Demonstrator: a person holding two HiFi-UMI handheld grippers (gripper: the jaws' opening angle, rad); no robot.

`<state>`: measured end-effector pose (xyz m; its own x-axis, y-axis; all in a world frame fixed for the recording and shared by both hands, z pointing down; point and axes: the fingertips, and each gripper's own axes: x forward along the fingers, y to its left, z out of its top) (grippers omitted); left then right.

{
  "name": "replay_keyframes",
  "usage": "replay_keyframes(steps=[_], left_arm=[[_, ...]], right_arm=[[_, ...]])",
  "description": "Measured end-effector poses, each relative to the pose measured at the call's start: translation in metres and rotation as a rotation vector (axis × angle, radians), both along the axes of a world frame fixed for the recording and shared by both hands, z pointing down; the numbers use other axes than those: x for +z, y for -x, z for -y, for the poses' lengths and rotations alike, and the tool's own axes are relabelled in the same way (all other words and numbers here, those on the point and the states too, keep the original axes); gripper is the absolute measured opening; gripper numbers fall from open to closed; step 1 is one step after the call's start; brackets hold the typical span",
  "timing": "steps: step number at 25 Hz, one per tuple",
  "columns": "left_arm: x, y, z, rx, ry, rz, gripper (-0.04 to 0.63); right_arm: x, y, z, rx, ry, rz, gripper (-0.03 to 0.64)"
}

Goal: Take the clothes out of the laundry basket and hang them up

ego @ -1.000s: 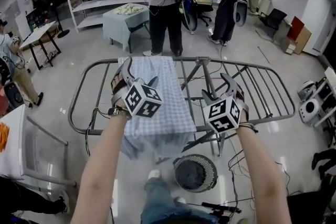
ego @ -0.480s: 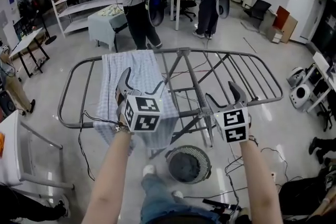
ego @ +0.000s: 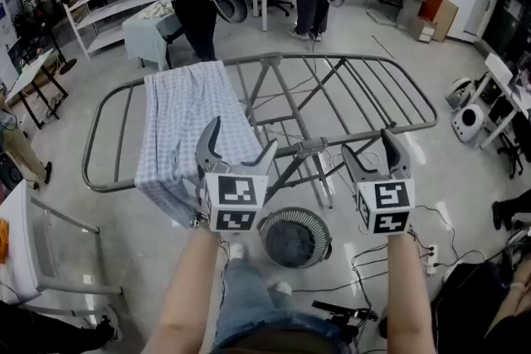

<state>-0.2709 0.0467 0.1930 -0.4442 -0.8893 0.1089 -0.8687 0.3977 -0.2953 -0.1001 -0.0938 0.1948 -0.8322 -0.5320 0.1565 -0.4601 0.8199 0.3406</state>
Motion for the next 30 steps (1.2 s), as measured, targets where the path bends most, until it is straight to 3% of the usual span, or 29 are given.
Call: replay_keyframes(steps=[8,13,19,26,30], left_arm=[[0.064,-0.049,0.017,0.185,0.063,-0.071,0.468],[0.111,-0.062,0.035,0.255,0.166,-0.130,0.458],[0.175,-0.083,0.054,0.370,0.314,-0.251,0.449],[0.259,-0.123,0.062,0.553,0.510,-0.255,0.438],[0.299,-0.130,0.061,0.602,0.603,-0.260,0.422]], right_arm=[[0.078,-0.055,0.001,0.135,0.152,-0.045,0.347],[0.124,-0.088,0.002,0.245,0.247,-0.069,0.347],[0.190,-0.118,-0.010,0.393,0.406,-0.128,0.347],[0.258,-0.142,-0.039,0.542,0.558,-0.149,0.320],[0.289,-0.150,-0.051,0.607,0.622,-0.150,0.304]])
